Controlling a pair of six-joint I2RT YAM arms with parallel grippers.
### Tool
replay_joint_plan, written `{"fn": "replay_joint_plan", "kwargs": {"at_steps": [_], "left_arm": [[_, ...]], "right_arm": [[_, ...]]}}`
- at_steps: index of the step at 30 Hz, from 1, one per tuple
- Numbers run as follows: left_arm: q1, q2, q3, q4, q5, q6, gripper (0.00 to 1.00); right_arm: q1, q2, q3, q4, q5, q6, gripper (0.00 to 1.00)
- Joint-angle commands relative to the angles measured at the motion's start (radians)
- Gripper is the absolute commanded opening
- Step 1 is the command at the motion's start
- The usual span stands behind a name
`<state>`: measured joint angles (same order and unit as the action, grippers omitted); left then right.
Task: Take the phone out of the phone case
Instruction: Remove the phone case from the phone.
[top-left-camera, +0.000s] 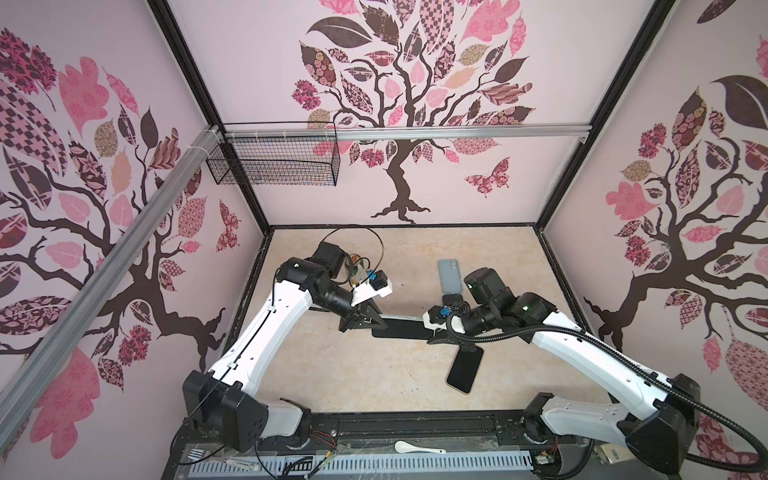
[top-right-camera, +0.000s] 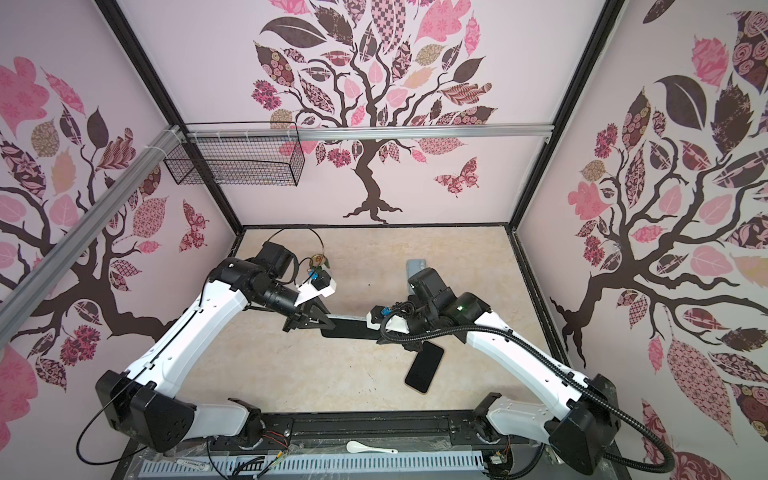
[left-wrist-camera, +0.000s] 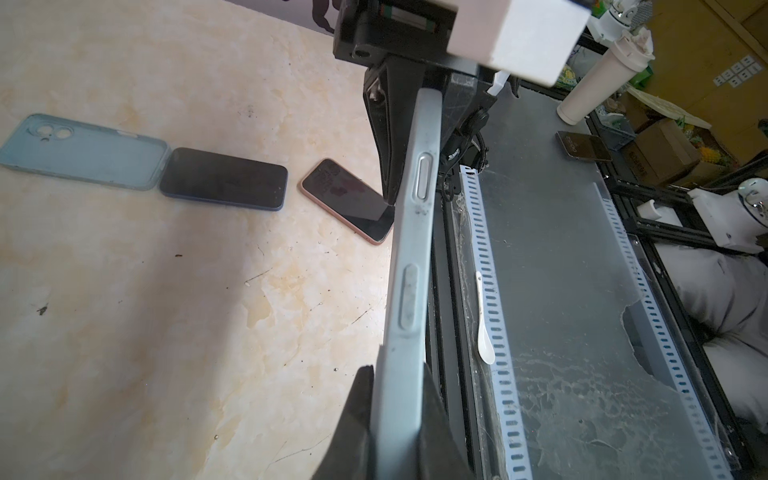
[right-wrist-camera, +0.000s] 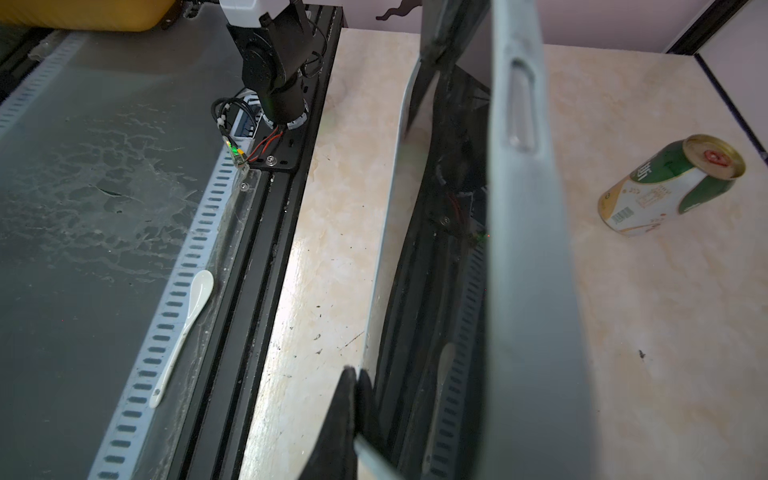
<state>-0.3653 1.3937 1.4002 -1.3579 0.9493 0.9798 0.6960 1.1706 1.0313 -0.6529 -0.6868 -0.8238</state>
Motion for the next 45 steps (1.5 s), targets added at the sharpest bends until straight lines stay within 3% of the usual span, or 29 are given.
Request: {"fn": "replay_joint_plan", "kwargs": {"at_steps": [1,11,20,30,37,41,45], "left_arm": [[0.015,0.057,0.081,-0.045,0.030,-0.042,0.00],[0.015,0.128,0.140,-0.106,0.026,-0.012,0.00],[0.014,0.149,0.145,-0.156,0.063,0.038,0.00],[-0.016,0.130,0.114,-0.162,0.075,0.051,0.00],[-0.029,0.110,0.106,-0.162,0.082,0.053,0.00],[-0.045,0.106,0.105,-0.164,0.081,0.053,0.00],[-0.055,0.105,0.094,-0.162,0.083,0.055,0.00]], "right_arm": [[0.079,-0.052,0.008,0.093,0.018,-0.125,0.00],[0.168,-0.059,-0.020,0.208,0.127,-0.158,0.00],[0.180,-0.051,-0.010,0.282,0.154,-0.161,0.00],[0.165,-0.115,-0.042,0.415,0.209,-0.068,0.00],[-0.010,-0.166,-0.101,0.509,0.038,0.112,0.00],[-0.051,-0.161,-0.111,0.518,-0.062,0.166,0.00],[-0.092,-0.160,-0.134,0.627,-0.164,0.306,0.00]]}}
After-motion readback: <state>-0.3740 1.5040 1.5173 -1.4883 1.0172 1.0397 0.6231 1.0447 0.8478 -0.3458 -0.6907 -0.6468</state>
